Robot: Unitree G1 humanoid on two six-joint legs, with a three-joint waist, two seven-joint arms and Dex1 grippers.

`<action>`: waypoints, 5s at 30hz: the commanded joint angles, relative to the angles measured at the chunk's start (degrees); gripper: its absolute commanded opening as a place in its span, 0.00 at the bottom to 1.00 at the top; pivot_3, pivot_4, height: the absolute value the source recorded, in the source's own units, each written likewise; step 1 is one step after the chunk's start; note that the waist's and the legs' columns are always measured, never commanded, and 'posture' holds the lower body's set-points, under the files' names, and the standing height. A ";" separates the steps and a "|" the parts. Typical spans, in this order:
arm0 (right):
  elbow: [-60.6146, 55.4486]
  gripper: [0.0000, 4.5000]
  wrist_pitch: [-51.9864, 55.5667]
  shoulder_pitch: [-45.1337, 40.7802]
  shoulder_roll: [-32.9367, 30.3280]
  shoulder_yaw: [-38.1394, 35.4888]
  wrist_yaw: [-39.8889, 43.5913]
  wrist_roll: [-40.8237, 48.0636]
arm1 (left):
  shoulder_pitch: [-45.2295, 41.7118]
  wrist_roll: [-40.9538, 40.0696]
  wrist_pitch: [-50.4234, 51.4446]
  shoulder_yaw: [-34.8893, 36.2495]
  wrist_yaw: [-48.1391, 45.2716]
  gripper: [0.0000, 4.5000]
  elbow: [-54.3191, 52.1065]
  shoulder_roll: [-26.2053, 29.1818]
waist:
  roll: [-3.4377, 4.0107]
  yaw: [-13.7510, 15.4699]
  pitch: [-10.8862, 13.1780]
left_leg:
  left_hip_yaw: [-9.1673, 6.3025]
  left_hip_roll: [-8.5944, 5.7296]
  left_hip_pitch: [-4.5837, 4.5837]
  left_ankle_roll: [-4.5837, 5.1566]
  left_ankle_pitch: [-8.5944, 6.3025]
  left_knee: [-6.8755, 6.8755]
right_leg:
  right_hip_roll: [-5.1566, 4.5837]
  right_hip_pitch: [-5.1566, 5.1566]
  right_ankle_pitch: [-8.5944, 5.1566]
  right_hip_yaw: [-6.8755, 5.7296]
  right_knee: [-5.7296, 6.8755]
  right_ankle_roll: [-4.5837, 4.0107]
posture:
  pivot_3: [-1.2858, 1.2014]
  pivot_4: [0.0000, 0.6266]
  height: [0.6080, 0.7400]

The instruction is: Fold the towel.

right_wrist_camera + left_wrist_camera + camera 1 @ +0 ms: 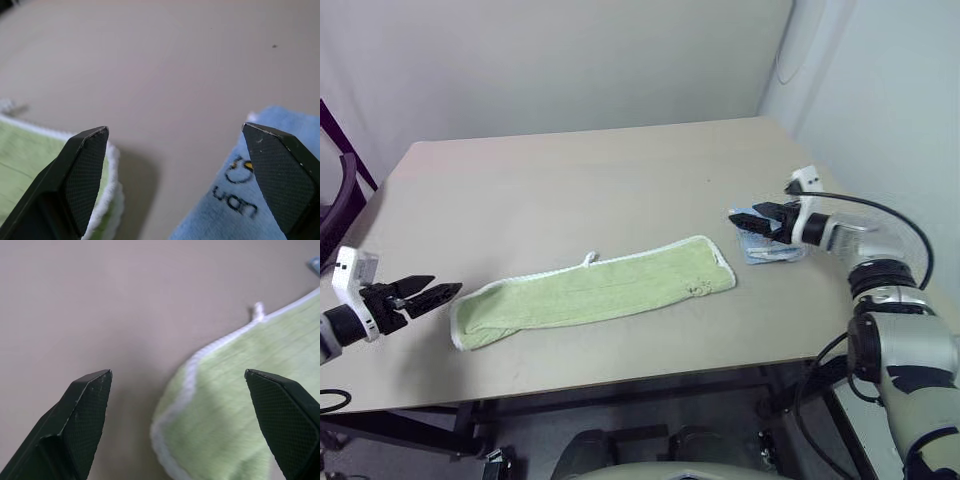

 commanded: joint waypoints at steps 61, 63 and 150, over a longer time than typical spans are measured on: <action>-21.38 0.01 44.48 10.97 -7.26 -3.26 -3.61 18.28 | 8.21 -5.07 1.64 -11.45 5.09 1.00 -29.87 -6.20 | 0.09 0.40 0.00 | 0.07 0.01 -0.04 0.07 0.01 0.22 | 0.01 0.13 -0.10 0.02 -0.17 -0.19 | 0.52 0.00 1.00; -22.02 0.01 42.41 10.66 -8.78 -1.83 -2.04 17.50 | 8.23 -5.05 1.49 -11.18 4.99 1.00 -29.53 -6.08 | 0.08 0.31 0.00 | 0.07 0.02 -0.05 0.07 0.01 0.18 | 0.02 0.09 -0.11 0.02 -0.17 -0.20 | 0.52 0.00 1.00; -23.69 0.00 -8.39 16.20 17.73 16.98 4.69 0.48 | -10.85 0.41 1.28 -29.29 7.58 0.08 -21.11 -21.12 | -0.10 0.65 -0.27 | 0.05 0.16 0.19 0.07 0.01 0.49 | 0.20 0.40 0.30 0.01 -0.08 0.18 | 0.52 0.00 1.00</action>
